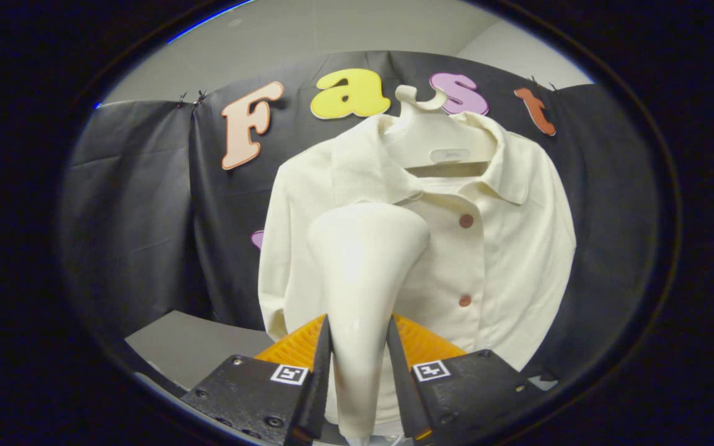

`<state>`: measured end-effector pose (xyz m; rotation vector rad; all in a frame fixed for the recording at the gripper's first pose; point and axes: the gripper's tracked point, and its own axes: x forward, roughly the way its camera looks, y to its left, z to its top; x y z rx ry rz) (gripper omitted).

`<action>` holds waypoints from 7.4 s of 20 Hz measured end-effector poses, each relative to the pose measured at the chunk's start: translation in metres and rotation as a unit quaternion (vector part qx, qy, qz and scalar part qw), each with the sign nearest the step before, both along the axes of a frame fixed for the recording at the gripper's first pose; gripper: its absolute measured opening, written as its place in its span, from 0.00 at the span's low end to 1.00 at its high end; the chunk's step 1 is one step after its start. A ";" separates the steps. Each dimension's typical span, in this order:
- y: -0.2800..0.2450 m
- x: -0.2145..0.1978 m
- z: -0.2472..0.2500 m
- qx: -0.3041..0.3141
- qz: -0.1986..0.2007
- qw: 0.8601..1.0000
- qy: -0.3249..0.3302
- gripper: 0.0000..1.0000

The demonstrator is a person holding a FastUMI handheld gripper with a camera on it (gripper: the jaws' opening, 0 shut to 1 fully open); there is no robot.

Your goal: Iron the clothes twice with a garment steamer, once on the left side and once on the right side.

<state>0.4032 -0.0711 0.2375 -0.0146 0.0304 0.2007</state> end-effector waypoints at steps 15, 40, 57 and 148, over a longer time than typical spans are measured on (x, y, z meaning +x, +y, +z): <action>-0.010 -0.006 -0.170 -0.003 0.003 0.996 0.086 0.48; -0.019 -0.050 -0.367 0.041 -0.030 0.981 0.187 0.48; -0.119 -0.063 -0.056 -0.025 -0.047 0.996 0.073 0.48; -0.010 -0.188 -0.111 0.086 -0.031 0.993 0.076 0.49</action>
